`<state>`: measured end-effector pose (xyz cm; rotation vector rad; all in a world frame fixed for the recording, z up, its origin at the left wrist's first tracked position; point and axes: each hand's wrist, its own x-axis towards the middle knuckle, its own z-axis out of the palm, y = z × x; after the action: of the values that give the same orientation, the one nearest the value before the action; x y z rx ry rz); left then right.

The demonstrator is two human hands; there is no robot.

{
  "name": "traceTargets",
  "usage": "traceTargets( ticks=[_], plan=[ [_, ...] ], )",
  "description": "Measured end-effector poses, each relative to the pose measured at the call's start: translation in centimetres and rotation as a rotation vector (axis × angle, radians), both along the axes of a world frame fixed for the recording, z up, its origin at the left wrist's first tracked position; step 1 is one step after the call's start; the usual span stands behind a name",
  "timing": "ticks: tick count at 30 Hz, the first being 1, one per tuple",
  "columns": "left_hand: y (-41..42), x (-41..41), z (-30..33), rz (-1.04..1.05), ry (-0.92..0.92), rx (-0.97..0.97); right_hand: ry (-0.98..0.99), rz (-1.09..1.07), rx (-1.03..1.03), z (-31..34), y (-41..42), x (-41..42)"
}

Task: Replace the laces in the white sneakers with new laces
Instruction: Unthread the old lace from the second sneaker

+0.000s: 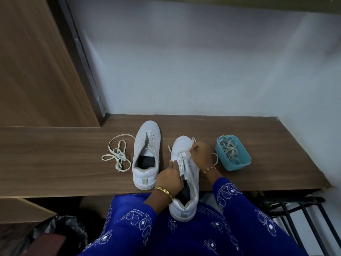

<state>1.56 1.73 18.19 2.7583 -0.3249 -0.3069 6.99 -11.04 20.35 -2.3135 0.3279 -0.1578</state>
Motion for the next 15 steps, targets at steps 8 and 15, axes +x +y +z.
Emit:
traceTargets(
  ticks=[8, 15],
  plan=[
    [0.1, 0.0, 0.1, -0.027, 0.005, 0.064, -0.325, -0.128, 0.090, 6.4, -1.1, 3.4],
    [0.0, 0.0, 0.3, -0.017, 0.000, 0.061, -0.462, -0.100, 0.428, 8.6, -0.3, 4.0]
  ],
)
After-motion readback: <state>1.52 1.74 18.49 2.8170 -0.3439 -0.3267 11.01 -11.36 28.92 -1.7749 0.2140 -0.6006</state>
